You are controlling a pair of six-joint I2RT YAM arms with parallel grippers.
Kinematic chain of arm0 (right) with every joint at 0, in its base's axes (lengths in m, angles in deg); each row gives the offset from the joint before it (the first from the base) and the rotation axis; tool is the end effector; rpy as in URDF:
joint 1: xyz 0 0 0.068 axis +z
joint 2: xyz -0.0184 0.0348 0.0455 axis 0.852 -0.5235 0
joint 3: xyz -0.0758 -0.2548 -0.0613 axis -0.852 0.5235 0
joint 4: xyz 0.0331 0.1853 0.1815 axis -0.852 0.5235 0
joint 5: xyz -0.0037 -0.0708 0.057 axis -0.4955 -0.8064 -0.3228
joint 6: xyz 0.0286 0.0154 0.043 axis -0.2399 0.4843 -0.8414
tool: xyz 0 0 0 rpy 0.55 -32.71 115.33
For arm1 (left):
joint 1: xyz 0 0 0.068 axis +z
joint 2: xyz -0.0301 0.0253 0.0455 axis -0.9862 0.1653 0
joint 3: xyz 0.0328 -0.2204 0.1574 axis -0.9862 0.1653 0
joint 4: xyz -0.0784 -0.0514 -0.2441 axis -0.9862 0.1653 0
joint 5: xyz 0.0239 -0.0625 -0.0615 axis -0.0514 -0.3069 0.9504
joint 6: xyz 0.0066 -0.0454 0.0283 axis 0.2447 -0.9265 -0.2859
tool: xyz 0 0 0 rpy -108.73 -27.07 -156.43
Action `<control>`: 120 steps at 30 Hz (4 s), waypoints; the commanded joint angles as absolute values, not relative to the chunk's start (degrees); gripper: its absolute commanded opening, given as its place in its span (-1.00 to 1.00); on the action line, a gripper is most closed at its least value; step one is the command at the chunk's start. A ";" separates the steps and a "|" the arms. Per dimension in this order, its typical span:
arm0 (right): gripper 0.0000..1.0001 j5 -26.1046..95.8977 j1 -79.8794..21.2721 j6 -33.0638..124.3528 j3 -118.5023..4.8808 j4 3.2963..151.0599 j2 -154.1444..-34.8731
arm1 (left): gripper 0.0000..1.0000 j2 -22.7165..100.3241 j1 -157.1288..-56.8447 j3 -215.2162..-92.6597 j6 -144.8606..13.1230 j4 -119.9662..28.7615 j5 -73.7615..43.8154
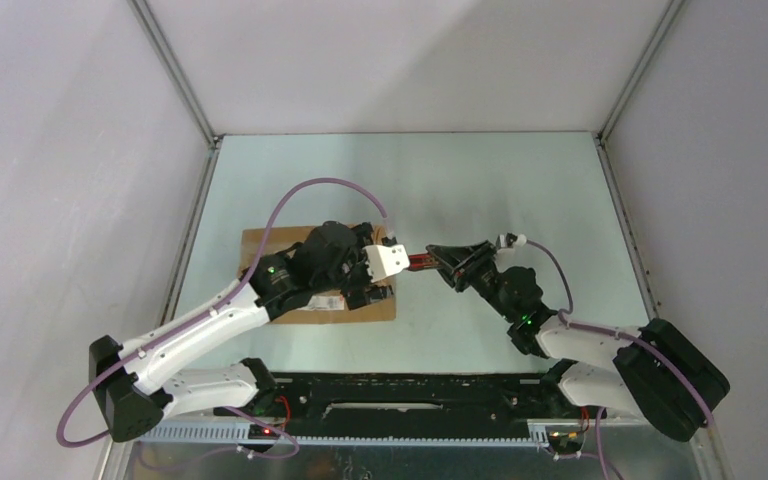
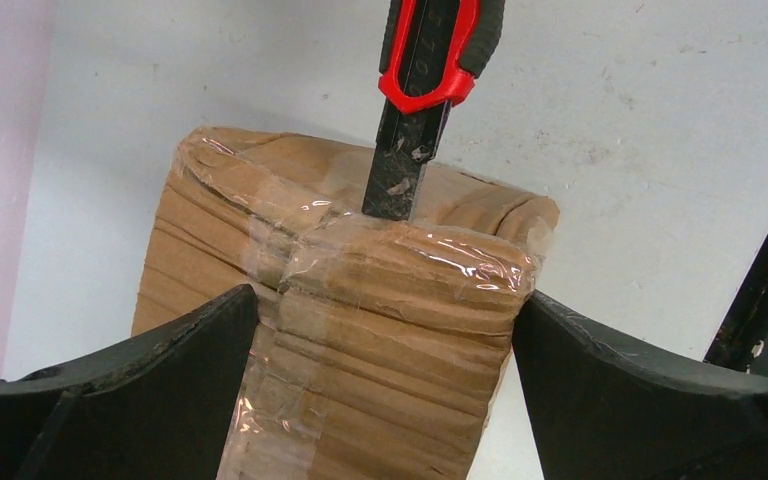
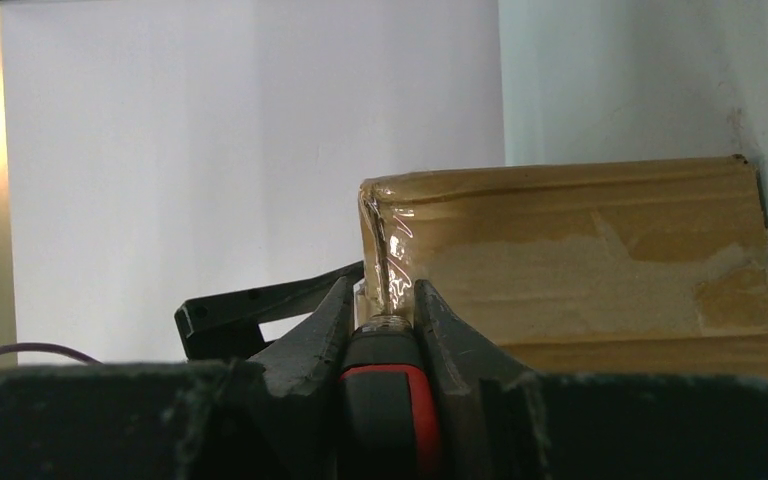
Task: Unpack the express box
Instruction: Cut the express box at the center of the board.
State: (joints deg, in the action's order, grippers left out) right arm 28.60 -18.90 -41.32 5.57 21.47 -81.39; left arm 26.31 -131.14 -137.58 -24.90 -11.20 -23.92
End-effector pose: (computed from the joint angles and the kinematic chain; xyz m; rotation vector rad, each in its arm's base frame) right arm 0.1700 0.1414 0.1937 0.8440 1.6970 1.7613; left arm 0.1493 -0.1814 0.3082 1.4516 1.7387 -0.1843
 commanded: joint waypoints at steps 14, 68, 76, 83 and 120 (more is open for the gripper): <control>-1.00 65.46 -13.26 -44.04 10.48 9.12 -82.10 | 0.94 29.51 -129.09 -135.84 -25.47 -19.08 -25.55; -1.00 85.57 -36.99 -3.89 -13.17 84.43 -45.99 | 0.99 26.64 -129.73 -169.64 -32.67 7.91 -0.33; -1.00 87.92 -34.13 5.85 -21.61 98.02 -42.58 | 0.97 33.67 -132.41 -173.23 -38.47 11.17 17.15; -1.00 81.48 -23.42 8.11 -23.09 101.51 -41.98 | 0.94 38.75 -132.44 -174.37 -45.69 6.97 29.80; 0.99 26.68 -20.00 -4.55 -16.39 78.16 -35.24 | -1.00 35.42 -131.50 -138.56 -118.24 -77.07 15.70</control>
State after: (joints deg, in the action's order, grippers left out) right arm 44.51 -22.84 0.34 -22.61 90.80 -37.72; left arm 39.36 -132.63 -138.35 -103.59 -55.90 27.48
